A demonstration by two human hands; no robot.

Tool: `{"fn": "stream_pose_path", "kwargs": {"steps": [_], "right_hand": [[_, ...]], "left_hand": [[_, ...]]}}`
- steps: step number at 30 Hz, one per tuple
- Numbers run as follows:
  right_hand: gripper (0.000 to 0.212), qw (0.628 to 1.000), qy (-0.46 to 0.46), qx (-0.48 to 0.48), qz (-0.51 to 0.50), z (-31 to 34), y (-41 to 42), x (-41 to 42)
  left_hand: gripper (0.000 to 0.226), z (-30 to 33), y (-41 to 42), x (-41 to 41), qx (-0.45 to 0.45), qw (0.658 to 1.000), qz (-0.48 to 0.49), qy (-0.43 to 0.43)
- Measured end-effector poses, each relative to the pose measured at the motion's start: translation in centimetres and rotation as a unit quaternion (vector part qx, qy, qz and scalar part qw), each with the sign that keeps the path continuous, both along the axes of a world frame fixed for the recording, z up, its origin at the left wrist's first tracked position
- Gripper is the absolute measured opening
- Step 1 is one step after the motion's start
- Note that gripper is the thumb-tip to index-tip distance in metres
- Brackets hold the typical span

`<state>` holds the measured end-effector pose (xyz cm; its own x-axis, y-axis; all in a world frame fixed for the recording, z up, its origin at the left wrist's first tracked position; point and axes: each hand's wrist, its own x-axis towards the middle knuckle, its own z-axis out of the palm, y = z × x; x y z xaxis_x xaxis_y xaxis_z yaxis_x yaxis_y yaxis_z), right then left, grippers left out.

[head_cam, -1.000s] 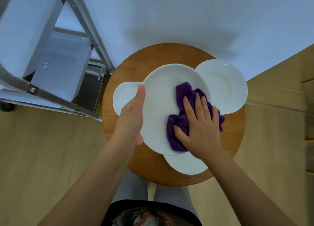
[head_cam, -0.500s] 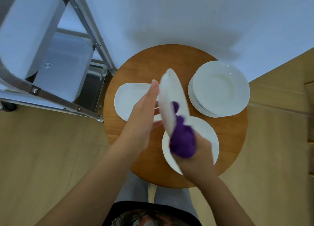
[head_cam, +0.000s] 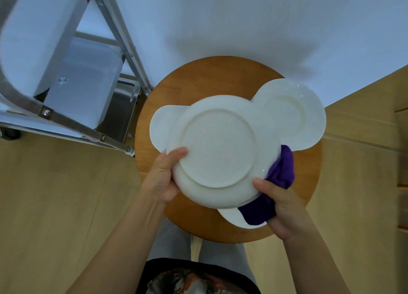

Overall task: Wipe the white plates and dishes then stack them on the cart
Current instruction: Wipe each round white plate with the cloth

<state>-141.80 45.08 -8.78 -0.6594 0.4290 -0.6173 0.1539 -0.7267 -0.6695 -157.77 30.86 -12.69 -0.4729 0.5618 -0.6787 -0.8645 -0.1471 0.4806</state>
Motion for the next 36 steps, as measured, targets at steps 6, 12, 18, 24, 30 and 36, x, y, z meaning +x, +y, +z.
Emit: {"fn": "stream_pose_path", "kwargs": {"steps": [6, 12, 18, 24, 30, 36], "right_hand": [[0.058, 0.972, -0.081, 0.221, 0.001, 0.6, 2.4, -1.5], [0.124, 0.746, -0.034, 0.565, 0.35, 4.2, 4.3, -5.7], [0.11, 0.603, 0.001, 0.631, 0.488, 4.7, 5.0, -8.5], [0.106, 0.553, 0.043, 0.696, 0.456, 4.2, 4.3, -8.0], [0.103, 0.788, 0.048, 0.532, 0.308, 3.2, 5.9, -6.1], [0.093, 0.913, 0.016, 0.396, 0.096, 1.2, 3.9, -4.7]], "left_hand": [[0.088, 2.2, -0.9, -2.9, -0.058, 0.99, -0.015, 0.125], [0.067, 5.2, -0.5, -4.0, -0.171, 0.897, -0.199, 0.357], [0.056, 6.7, 0.2, -4.2, -0.123, 0.834, -0.35, 0.408], [0.043, 7.9, 0.7, -3.9, -0.157, 0.733, -0.422, 0.511], [0.053, 9.2, 0.0, -4.7, -0.12, 0.79, -0.32, 0.508], [0.059, 7.6, -0.2, -4.4, -0.049, 0.895, -0.222, 0.385]]}}
